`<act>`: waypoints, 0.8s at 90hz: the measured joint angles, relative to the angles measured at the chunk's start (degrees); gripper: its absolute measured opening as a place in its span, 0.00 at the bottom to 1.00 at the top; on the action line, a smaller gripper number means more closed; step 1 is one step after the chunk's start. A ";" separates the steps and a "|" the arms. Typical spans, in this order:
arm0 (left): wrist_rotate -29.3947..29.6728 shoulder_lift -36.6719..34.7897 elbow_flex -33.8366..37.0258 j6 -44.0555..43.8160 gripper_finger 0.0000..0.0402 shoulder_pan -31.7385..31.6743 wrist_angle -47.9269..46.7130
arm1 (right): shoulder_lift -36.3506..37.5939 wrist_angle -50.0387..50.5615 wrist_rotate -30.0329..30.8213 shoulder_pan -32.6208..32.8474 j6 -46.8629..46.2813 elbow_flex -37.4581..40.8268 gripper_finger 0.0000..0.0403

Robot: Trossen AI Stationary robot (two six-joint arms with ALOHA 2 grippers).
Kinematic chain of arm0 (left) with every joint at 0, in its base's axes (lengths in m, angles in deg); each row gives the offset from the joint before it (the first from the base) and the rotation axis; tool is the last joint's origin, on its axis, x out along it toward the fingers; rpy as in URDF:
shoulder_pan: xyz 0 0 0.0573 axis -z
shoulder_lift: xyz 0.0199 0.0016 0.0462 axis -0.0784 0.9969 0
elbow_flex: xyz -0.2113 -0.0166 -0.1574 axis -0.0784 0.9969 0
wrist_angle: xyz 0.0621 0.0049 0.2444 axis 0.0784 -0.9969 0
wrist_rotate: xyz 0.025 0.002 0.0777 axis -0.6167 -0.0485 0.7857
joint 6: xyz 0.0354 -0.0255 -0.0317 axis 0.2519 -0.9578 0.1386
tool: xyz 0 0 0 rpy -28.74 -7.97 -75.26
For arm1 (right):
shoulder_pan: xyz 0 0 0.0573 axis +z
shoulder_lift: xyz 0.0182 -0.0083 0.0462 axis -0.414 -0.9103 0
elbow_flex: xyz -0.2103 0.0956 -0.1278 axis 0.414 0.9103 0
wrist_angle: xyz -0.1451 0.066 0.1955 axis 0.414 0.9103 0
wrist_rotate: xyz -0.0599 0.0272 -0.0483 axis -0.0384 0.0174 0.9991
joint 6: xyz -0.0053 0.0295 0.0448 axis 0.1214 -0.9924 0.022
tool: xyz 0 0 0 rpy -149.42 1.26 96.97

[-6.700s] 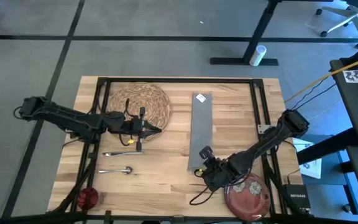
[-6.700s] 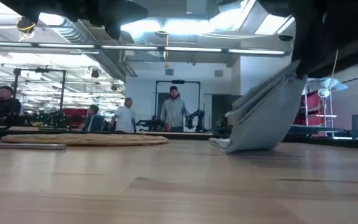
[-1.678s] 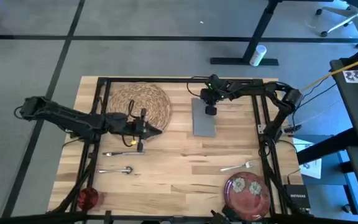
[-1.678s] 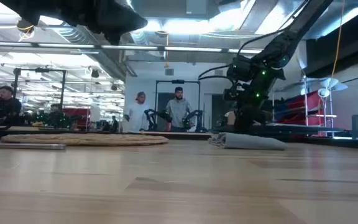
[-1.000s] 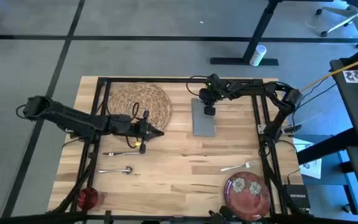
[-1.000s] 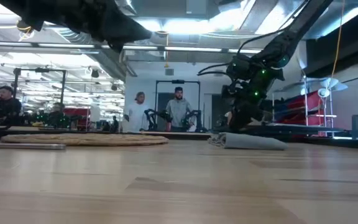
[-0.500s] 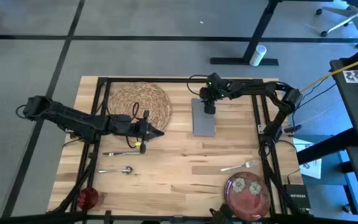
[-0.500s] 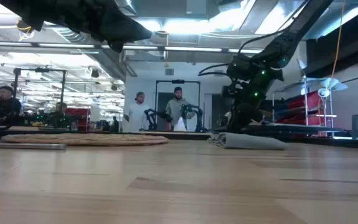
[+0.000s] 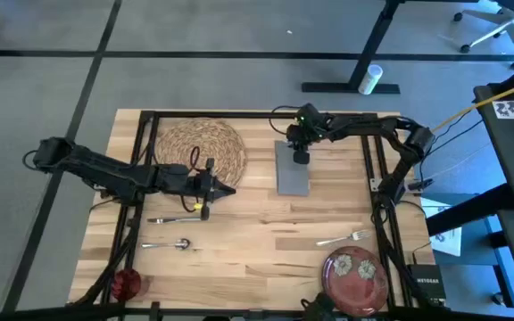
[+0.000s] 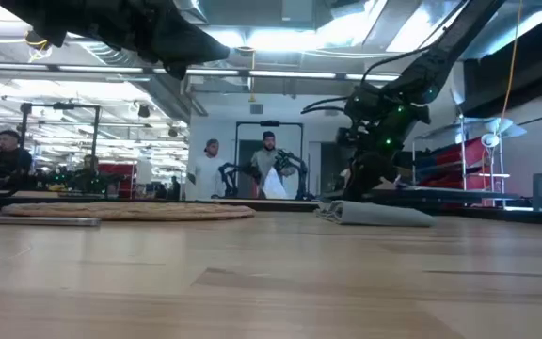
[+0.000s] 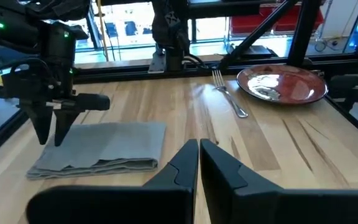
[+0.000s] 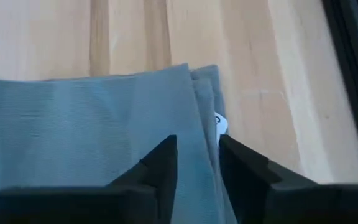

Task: Set table place
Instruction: Fold the gray table napkin

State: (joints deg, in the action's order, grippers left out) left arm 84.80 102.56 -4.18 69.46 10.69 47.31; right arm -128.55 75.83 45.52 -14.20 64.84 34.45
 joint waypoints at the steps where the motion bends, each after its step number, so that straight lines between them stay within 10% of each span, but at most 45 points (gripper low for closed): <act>1: 0.00 0.00 0.00 -0.04 0.00 0.00 0.00 | 0.00 0.01 0.01 0.00 0.00 0.00 0.30; 72: 0.00 0.00 0.00 0.20 0.00 0.00 0.09 | -0.04 1.69 -0.20 -0.39 -0.39 0.00 0.26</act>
State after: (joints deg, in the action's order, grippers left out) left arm 84.80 102.56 -4.18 69.66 10.69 47.40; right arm -128.60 77.52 45.32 -14.59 64.45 34.45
